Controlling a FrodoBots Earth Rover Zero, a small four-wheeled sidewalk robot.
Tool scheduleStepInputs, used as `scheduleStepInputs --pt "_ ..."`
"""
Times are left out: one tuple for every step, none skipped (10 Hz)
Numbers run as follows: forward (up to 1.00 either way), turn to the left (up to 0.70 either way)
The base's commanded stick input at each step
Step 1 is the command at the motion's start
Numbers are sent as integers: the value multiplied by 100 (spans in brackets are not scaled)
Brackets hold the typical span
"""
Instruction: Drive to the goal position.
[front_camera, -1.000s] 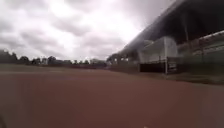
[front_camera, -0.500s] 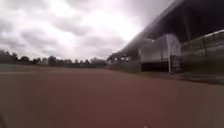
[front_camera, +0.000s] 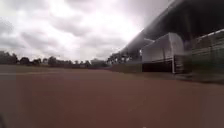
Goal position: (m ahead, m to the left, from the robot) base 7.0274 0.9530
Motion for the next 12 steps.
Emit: scheduleStepInputs --pt "70 0" --pt "70 0" --pt "70 0" --pt "70 0" --pt "70 0" --pt "70 0" --pt "70 0" --pt "70 0" --pt "70 0" --pt "70 0" --pt "70 0" --pt "70 0"
